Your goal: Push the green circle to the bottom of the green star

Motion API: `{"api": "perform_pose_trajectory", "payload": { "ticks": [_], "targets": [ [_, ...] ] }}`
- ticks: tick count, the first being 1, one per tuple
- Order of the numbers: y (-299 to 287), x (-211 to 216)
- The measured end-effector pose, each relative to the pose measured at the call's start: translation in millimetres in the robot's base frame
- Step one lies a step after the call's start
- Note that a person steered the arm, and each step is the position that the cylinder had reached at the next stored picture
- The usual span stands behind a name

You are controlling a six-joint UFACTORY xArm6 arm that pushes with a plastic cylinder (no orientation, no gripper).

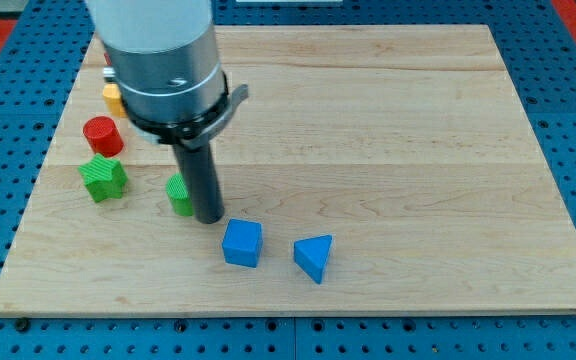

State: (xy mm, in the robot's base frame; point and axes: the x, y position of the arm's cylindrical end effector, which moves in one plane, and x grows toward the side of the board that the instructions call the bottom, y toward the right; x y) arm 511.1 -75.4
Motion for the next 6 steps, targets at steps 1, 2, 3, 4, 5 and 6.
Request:
{"api": "perform_pose_trajectory", "payload": {
  "ticks": [1, 2, 3, 4, 5, 6],
  "targets": [
    [5, -24],
    [-26, -28],
    [-17, -32],
    [-16, -14],
    [-16, -9],
    [-10, -37]
  ]
}}
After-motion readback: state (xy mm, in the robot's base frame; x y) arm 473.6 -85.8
